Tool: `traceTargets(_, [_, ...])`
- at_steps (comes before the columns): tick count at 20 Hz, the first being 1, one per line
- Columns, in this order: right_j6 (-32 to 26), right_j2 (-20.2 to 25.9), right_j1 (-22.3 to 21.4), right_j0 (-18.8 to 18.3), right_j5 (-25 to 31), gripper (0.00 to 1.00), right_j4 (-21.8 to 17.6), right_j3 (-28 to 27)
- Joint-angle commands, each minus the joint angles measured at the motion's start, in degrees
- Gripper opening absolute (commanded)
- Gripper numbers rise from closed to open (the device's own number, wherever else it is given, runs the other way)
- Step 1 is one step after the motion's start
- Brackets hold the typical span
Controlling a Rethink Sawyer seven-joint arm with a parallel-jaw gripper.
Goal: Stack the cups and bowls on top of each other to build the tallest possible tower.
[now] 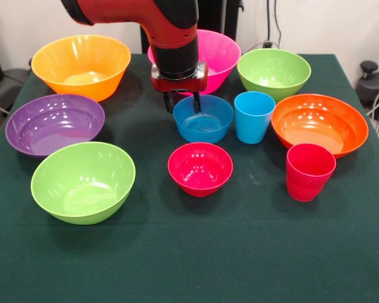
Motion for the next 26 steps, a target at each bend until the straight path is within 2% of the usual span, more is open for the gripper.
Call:
traceTargets(1, [-3.18,2.93,1.76,1.08,-4.94,1.00,-5.57,-5.07])
traceTargets(4, [-2.84,2.71,1.93,1.35,-4.74,1.00,-6.09,-5.42])
traceTargets(5, [-2.54,2.65,1.95,1.43,-4.62,0.00,-6.34,-5.53])
traceTargets(13, [-1.86,1.17,1.65,2.80,-4.63,0.00,-7.28,-5.86])
traceTargets(17, [-0.87,0.51,0.67,2.95,-7.53,0.00,-8.37,-4.05])
traceTargets(26, [-0.92,1.08,-1.17,3.83,-3.54,0.00,-6.92,-5.00])
